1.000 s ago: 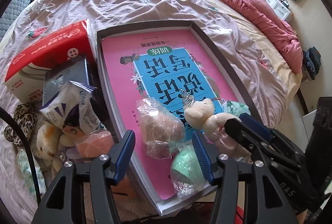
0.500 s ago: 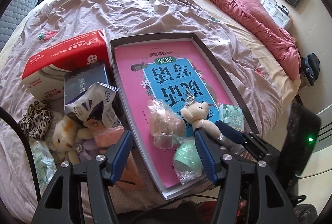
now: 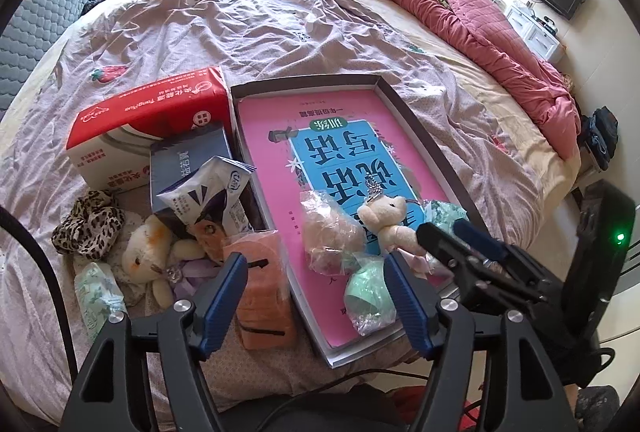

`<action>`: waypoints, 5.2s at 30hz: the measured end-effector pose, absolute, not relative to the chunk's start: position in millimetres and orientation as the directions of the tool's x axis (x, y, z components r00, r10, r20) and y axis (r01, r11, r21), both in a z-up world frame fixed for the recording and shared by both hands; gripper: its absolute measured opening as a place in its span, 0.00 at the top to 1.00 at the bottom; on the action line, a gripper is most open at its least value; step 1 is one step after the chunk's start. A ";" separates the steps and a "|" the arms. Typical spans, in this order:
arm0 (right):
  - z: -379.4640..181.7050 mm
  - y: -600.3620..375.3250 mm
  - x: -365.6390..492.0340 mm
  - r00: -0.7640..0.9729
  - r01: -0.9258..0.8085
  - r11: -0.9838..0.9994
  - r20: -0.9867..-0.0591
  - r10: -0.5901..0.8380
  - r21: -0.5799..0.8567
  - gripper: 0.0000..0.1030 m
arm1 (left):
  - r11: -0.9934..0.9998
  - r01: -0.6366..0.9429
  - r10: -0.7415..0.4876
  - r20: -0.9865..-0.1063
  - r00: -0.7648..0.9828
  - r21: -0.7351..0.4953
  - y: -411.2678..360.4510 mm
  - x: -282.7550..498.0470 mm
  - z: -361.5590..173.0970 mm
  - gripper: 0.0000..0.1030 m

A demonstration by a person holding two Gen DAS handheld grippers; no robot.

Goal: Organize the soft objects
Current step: 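Withdraw both open tools from the tray back toward the pile, then grasp the white Flower tissue pack with the left tool while the right grasps the white snack bag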

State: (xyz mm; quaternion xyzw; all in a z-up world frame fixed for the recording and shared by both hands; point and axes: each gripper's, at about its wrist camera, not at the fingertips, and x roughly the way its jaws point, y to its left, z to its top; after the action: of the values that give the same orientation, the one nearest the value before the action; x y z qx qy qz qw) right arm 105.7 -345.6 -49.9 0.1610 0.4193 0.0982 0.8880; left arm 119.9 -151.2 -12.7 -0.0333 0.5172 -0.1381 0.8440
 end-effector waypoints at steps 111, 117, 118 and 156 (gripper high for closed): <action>-32.8 -164.9 132.3 0.603 -0.333 0.942 -0.757 0.253 0.050 0.20 | 0.951 -0.138 -0.182 -0.863 0.471 -0.276 32.6 75.9 -66.4 0.21; -41.9 -157.7 145.4 0.591 -0.341 0.939 -0.766 0.254 0.047 0.20 | 0.948 -0.135 -0.198 -0.864 0.463 -0.289 32.7 82.3 -73.9 0.21; -43.5 -156.4 147.3 0.588 -0.343 0.938 -0.768 0.253 0.047 0.20 | 0.947 -0.134 -0.202 -0.864 0.462 -0.293 32.5 84.3 -75.3 0.21; -40.2 -162.3 160.2 0.635 -0.323 0.937 -0.705 0.317 0.131 0.57 | 0.914 -0.202 -0.242 -0.873 0.424 -0.351 43.3 115.4 -113.4 0.47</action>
State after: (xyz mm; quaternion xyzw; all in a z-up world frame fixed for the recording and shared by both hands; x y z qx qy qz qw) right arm 160.2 -162.3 -40.2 -0.0040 0.3888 0.1772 0.9041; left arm 115.4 43.3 -113.4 -0.2068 0.5364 -0.0122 0.8182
